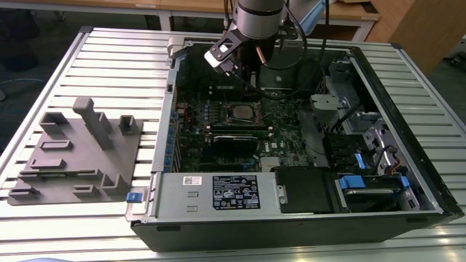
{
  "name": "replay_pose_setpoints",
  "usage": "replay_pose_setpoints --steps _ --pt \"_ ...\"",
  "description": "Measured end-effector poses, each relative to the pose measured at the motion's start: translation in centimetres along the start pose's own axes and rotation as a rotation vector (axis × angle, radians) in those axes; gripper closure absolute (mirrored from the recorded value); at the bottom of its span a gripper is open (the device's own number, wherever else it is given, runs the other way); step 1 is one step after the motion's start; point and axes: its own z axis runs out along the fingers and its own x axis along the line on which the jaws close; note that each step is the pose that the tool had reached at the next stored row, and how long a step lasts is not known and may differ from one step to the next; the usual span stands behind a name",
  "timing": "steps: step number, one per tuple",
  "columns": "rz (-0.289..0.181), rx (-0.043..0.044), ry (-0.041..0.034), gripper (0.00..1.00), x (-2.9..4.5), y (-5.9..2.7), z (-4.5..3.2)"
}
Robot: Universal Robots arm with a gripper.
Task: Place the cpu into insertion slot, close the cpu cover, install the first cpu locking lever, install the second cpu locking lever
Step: 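Close the cpu cover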
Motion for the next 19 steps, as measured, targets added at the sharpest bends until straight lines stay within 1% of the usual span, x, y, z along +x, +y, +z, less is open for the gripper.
replay_pose_setpoints --steps 19 --pt "0.000 0.0000 -0.0001 0.89 0.00 0.01 -0.47"
